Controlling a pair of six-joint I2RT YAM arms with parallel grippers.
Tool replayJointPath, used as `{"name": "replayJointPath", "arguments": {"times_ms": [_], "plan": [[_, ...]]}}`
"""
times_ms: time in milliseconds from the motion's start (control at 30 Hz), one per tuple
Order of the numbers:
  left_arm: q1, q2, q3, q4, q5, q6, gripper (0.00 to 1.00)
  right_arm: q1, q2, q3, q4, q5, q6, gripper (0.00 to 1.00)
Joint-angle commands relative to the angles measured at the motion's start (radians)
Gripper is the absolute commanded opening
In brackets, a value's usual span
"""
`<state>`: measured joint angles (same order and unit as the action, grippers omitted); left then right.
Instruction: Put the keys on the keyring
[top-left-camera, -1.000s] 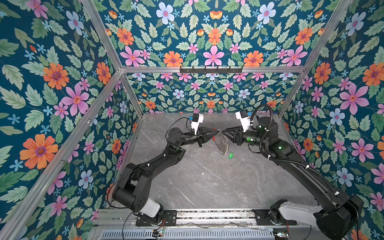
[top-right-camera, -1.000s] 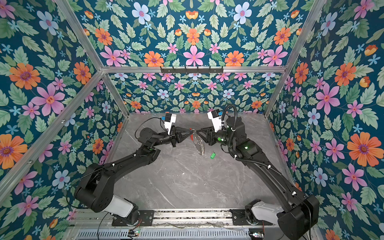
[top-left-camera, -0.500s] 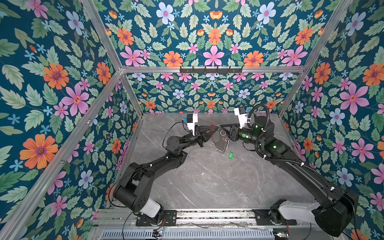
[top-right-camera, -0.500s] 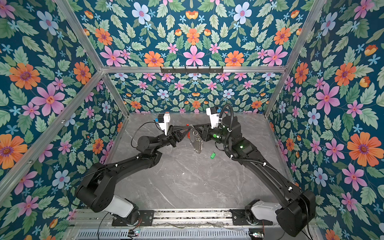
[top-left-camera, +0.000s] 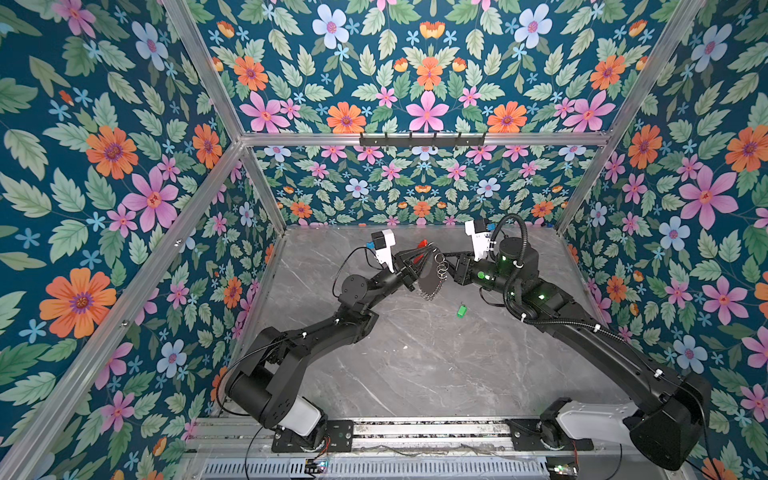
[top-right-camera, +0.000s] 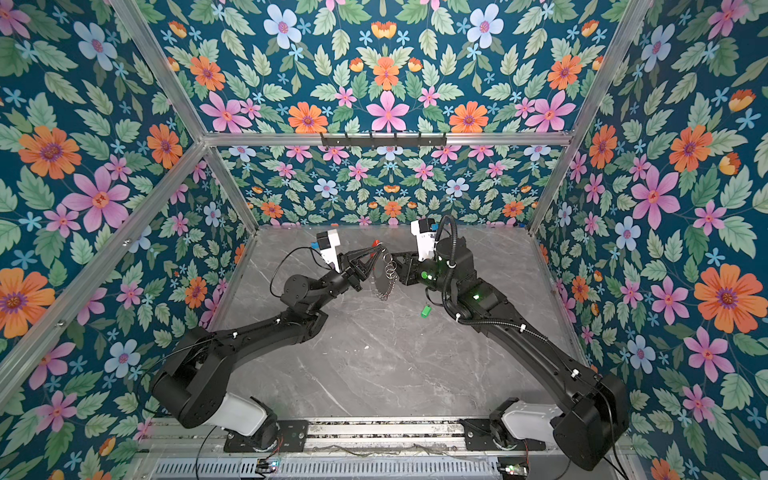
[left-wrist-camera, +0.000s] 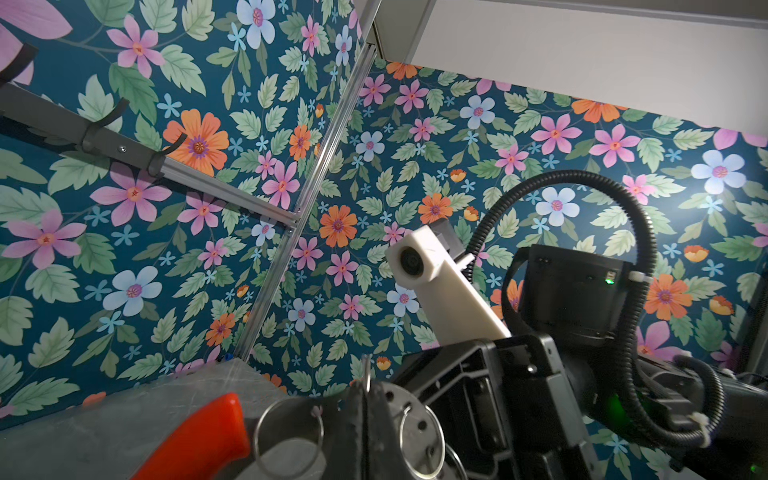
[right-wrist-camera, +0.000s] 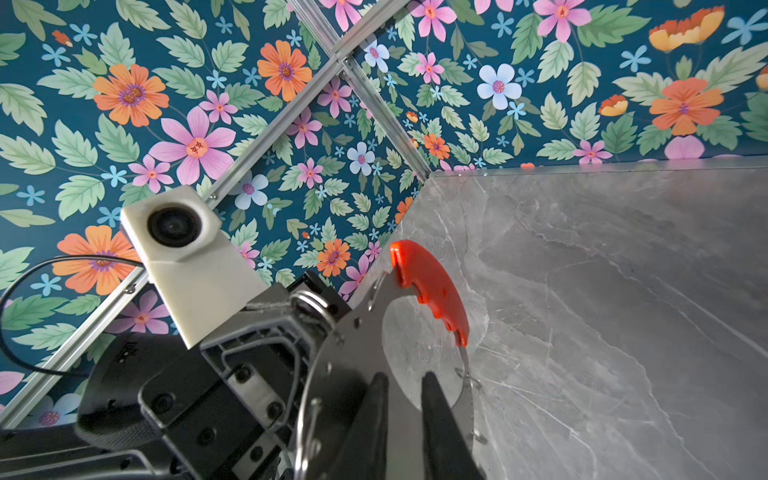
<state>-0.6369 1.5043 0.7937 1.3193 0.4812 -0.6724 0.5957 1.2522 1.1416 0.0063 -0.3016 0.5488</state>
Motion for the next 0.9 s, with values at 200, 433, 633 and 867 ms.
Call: {"name": "replayJointPath", "arguments": {"times_ms": [200, 433, 633, 867], "plan": [[-0.013, -0.039, 0.028, -0.153, -0.03, 0.11, 0.0, 0.003, -0.097, -0.054, -0.05, 0.026, -0.139, 0.64], [-0.019, -0.054, 0.048, -0.208, -0.033, 0.116, 0.0, 0.004, -0.102, -0.072, -0.048, -0.018, -0.244, 0.73], [-0.025, -0.067, 0.059, -0.234, -0.036, 0.114, 0.0, 0.005, -0.056, -0.053, -0.068, 0.061, -0.328, 0.7], [-0.03, -0.057, 0.019, -0.128, -0.091, 0.108, 0.0, 0.047, -0.021, -0.057, 0.007, -0.024, -0.301, 0.48]]}}
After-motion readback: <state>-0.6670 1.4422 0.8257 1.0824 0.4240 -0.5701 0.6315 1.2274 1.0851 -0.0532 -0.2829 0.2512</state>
